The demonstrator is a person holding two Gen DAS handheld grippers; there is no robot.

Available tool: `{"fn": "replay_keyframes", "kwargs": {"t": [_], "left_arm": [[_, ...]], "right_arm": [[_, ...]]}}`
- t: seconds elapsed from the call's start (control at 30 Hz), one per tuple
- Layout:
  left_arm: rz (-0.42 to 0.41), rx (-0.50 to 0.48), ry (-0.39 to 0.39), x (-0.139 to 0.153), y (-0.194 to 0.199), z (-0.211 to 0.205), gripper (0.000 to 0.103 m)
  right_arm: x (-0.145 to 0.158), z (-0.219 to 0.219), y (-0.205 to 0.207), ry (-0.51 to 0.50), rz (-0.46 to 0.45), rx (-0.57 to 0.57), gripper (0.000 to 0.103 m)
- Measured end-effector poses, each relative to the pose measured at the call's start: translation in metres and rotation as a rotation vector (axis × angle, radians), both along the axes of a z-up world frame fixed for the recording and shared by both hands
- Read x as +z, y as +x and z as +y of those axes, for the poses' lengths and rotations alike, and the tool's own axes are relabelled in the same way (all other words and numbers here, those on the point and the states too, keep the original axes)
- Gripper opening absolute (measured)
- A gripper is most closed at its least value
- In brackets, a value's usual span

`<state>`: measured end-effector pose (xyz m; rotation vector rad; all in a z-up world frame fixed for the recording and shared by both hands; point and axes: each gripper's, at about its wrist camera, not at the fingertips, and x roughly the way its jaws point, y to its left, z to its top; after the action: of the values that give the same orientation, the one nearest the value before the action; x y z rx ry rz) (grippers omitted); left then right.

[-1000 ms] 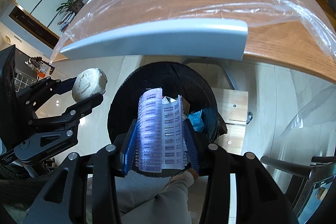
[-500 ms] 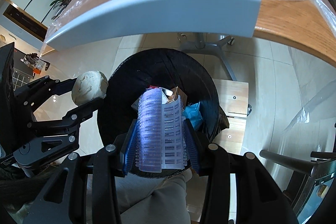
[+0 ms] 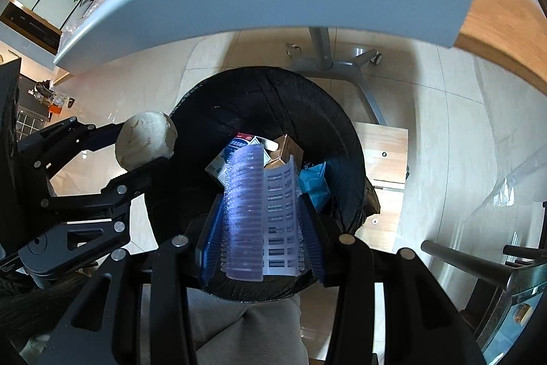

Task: Collect trash
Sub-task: 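Open the left tool to drop the ball while the right tool drops the curler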

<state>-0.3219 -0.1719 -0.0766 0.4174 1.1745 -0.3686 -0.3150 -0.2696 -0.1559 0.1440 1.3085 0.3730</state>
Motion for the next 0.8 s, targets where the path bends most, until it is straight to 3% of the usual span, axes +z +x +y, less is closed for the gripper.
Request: {"fn": "replay_keyframes", "kwargs": {"t": [0.47, 0.5, 0.57, 0.8], "left_arm": [[0.023, -0.018, -0.008, -0.002, 0.007, 0.004, 0.053], [0.023, -0.016, -0.006, -0.002, 0.007, 0.004, 0.054], [0.007, 0.002, 0.009, -0.003, 0.009, 0.005, 0.076], [0.002, 0.010, -0.034, 0.009, 0.007, 0.011, 0.076]], "right_arm": [[-0.010, -0.002, 0.001, -0.008, 0.024, -0.021, 0.044], [-0.010, -0.003, 0.001, -0.008, 0.025, -0.029, 0.046], [-0.009, -0.006, 0.001, -0.005, 0.020, -0.047, 0.063], [0.012, -0.020, -0.003, 0.008, -0.031, -0.080, 0.071]]}}
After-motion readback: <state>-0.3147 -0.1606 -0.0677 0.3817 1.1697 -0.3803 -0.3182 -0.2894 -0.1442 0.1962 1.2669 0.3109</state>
